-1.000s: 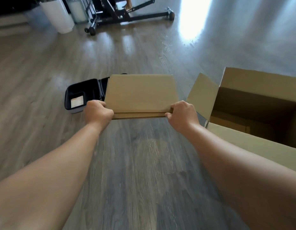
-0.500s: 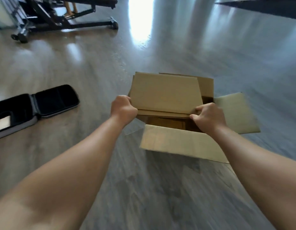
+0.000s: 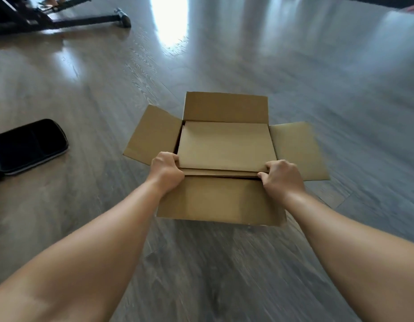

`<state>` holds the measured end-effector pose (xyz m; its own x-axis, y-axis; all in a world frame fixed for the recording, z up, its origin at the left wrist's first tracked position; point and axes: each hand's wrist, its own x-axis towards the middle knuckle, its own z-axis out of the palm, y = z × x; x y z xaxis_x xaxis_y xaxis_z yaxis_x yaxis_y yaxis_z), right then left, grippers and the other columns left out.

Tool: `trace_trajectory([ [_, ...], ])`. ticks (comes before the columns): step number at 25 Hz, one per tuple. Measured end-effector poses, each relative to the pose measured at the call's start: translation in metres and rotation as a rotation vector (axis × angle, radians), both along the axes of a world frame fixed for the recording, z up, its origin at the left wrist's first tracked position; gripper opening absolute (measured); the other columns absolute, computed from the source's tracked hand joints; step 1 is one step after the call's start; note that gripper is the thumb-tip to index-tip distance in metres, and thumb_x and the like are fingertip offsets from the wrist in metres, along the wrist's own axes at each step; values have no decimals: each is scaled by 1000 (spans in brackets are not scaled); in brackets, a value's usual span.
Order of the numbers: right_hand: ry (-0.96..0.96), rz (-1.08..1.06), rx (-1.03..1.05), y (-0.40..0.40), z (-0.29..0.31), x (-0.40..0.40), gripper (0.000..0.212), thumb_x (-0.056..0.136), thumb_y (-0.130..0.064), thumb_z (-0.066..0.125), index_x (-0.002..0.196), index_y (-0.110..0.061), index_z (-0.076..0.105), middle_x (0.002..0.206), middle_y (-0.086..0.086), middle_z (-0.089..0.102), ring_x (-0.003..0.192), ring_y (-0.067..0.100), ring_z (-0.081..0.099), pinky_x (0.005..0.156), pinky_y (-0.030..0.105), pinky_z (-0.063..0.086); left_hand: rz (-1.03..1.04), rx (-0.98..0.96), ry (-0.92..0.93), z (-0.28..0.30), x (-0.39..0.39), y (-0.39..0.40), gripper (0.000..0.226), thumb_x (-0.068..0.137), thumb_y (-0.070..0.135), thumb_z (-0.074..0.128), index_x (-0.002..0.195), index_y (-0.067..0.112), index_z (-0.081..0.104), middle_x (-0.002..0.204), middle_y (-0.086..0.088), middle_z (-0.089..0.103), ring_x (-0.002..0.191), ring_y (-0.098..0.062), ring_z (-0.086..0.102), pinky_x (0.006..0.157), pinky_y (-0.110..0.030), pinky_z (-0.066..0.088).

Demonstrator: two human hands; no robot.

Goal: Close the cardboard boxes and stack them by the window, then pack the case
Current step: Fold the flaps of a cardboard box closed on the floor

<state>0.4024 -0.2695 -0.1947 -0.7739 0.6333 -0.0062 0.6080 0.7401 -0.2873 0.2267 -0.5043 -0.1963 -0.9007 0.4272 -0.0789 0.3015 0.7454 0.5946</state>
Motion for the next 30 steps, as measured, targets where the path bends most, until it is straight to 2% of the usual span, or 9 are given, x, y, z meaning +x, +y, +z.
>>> trace_trajectory([
  [4,-14,-9,115,-5,-10,-2,32,99,-39,57,99,-9,68,103,16,63,101,36,52,84,37,41,3,-67,137,-7,-3,5,5,84,4,65,80,4,68,84,-8,66,85,-28,62,60,-24,41],
  [6,-21,7,113,-7,-12,-2,33,99,-38,55,97,-8,69,102,15,65,101,36,53,84,38,44,4,-103,201,-14,0,4,10,89,5,61,88,1,70,100,-11,69,97,-31,64,73,-30,49],
  [8,-4,7,104,-8,-13,-1,34,99,-36,54,94,-8,72,99,13,66,100,35,54,82,37,47,-28,-128,257,-19,1,3,14,90,6,61,96,0,71,113,-12,69,104,-30,64,85,-31,50],
  [14,53,-33,99,-11,-7,2,33,97,-37,59,93,-8,76,95,10,68,95,30,60,73,32,45,-111,-132,323,-19,1,-15,22,95,22,61,103,7,75,119,-8,70,109,-25,64,95,-34,50],
  [18,39,-7,103,-18,-7,4,34,100,-34,54,93,-8,76,94,10,68,94,30,59,80,37,50,-171,-189,319,-15,3,-32,26,98,29,55,102,15,77,116,-2,69,108,-18,59,94,-33,52],
  [22,31,-1,-18,-30,-10,-1,37,102,-33,48,92,-11,75,94,9,68,95,29,60,72,32,44,-255,-261,275,-7,5,-54,27,99,27,52,109,13,73,116,2,67,109,-19,56,92,-36,52],
  [24,43,9,-39,-39,-14,-1,37,102,-33,46,92,-13,75,91,8,69,93,28,62,72,31,43,-272,-171,195,-3,14,-60,24,98,27,56,108,9,69,116,4,61,105,-20,58,91,-36,52],
  [28,60,-6,32,-50,-16,5,33,100,-35,48,101,-18,76,95,6,72,95,29,60,90,39,47,-86,-62,131,6,21,-57,20,96,26,62,97,7,67,100,-5,65,88,-20,61,71,-32,52],
  [30,143,-95,61,-54,-18,14,31,97,-36,56,105,-13,75,102,8,71,101,31,59,88,39,47,5,-79,44,5,21,-56,25,96,30,62,91,5,63,97,-5,63,84,-19,59,64,-31,46],
])
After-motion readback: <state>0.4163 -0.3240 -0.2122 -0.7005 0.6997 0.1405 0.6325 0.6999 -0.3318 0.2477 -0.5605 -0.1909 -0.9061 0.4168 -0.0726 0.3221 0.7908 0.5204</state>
